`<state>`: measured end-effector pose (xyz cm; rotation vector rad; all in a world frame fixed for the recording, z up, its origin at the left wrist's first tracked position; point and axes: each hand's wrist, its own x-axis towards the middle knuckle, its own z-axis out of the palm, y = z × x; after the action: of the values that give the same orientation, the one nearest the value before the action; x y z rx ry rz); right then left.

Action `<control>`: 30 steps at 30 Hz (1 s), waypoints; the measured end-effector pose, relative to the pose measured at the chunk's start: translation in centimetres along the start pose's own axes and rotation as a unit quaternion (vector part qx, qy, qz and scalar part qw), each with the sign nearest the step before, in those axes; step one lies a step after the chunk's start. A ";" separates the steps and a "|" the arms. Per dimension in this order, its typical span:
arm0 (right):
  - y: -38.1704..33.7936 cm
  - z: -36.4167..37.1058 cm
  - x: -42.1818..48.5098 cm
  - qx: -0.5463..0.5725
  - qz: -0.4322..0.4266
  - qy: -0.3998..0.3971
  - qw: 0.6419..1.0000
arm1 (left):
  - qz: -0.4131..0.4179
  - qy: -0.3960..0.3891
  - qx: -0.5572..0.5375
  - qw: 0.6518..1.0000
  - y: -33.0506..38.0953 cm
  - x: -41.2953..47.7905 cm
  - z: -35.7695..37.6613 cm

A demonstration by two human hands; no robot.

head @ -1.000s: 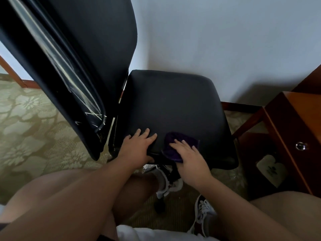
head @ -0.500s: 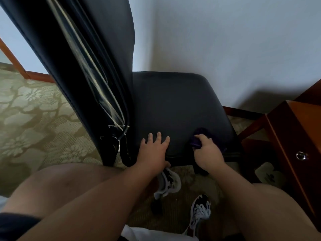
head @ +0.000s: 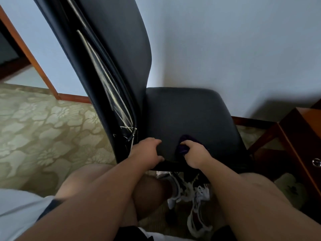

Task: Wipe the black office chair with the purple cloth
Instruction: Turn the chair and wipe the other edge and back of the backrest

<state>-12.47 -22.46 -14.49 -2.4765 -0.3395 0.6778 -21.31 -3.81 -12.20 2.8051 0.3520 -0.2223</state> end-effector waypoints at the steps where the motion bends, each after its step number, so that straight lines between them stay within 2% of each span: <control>1: 0.5 0.1 -0.3 0.007 -0.008 0.008 1.000 | -0.013 0.008 -0.014 1.000 0.1 -0.2 -0.3; 5: 2.5 1.1 -0.8 0.039 -0.041 0.040 0.998 | -0.051 0.034 -0.043 0.997 -0.1 -1.4 -2.2; 10: 3.7 1.3 -0.2 0.073 -0.080 0.009 0.994 | -0.093 0.026 -0.059 0.994 -0.4 -2.6 -4.3; 14: 3.5 1.9 0.6 0.030 -0.105 0.002 0.994 | -0.116 0.019 -0.036 0.992 -1.5 -3.3 -4.1; 18: 2.3 2.6 1.0 -0.006 -0.121 0.001 0.993 | -0.095 0.029 -0.022 0.995 -4.3 -4.3 -2.8; 21: 1.9 2.9 0.9 -0.002 -0.131 -0.011 0.991 | -0.023 -0.023 0.061 0.998 -7.2 -6.0 -2.0; 23: 1.7 3.1 0.9 0.006 -0.135 -0.014 0.991 | -0.012 0.033 0.084 0.996 -9.2 -7.5 -1.7; 25: 1.5 3.5 0.7 0.022 -0.125 -0.011 0.992 | -0.085 0.094 0.032 0.991 -10.5 -8.0 -1.8; 27: 1.3 4.1 0.4 0.017 -0.120 -0.014 0.992 | -0.168 0.101 -0.069 0.978 -11.7 -7.2 -2.0; 30: 1.0 5.3 0.1 -0.029 -0.150 -0.013 0.988 | -0.171 0.073 -0.142 0.972 -12.2 -5.4 -1.2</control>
<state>-15.13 -20.94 -18.97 -2.4007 -0.7343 0.5812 -29.57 6.71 -13.48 2.4684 0.8326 -0.0330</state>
